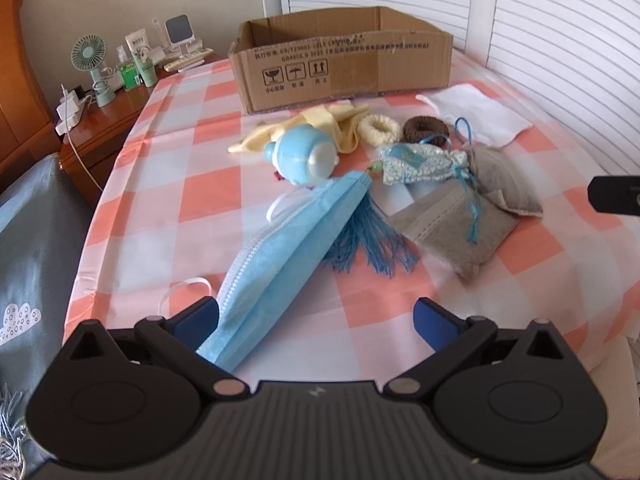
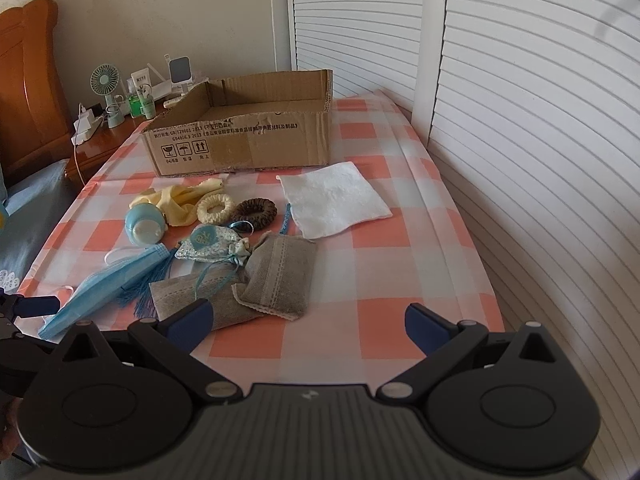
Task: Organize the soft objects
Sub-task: 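Move the left tool to the blue surgical mask while the right tool approaches the small grey sachet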
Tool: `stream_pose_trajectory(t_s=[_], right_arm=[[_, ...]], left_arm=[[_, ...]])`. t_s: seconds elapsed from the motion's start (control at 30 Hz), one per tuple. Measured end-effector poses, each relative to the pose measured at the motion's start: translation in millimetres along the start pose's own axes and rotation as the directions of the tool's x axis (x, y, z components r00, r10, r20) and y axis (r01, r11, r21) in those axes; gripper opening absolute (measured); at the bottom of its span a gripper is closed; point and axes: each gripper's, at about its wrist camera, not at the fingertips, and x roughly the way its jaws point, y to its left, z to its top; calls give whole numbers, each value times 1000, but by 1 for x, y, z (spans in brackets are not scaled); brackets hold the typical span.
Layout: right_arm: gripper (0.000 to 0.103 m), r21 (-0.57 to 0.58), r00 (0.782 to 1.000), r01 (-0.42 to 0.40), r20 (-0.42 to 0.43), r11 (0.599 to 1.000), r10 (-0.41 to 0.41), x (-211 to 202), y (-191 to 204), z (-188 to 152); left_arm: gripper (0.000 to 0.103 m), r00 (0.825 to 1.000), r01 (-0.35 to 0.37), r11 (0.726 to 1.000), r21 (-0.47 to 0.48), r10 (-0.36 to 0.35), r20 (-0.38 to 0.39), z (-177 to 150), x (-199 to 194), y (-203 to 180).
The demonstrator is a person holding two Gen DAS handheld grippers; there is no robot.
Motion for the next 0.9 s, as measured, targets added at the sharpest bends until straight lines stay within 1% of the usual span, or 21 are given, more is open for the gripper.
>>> stream_pose_trajectory(t_s=[0.1, 0.2, 0.33, 0.5, 0.63, 0.7, 0.77, 0.83, 0.9], right_arm=[[103, 1, 1000, -8, -4, 1000, 8, 5, -1, 0], [103, -5, 1000, -6, -18, 1000, 6, 11, -1, 1], [103, -5, 999, -13, -30, 1000, 13, 18, -1, 2], [103, -5, 999, -25, -35, 1000, 25, 24, 0, 5], [103, -4, 999, -36, -38, 999, 36, 27, 2, 6], [103, -6, 998, -39, -42, 999, 39, 29, 3, 6], [103, -11, 998, -39, -46, 999, 39, 31, 4, 6], [103, -15, 998, -38, -47, 999, 37, 32, 5, 6], [103, -15, 998, -41, -46, 999, 41, 34, 5, 6]], left_arm=[[102, 1000, 3, 1000, 3, -3, -13, 0, 6, 2], [102, 1000, 11, 1000, 10, -11, -11, 2, 8, 4], [102, 999, 31, 999, 16, -30, -19, 5, 12, 6], [103, 996, 80, 997, -23, -81, -36, 5, 18, 16], [103, 996, 80, 996, -33, -81, -32, 5, 18, 20], [102, 996, 82, 996, -17, -83, -30, 5, 18, 20], [102, 998, 66, 998, 7, -66, -21, 6, 15, 20], [102, 999, 47, 997, 54, -48, 19, 9, 7, 19], [102, 998, 44, 996, 84, -47, 42, 13, 2, 22]])
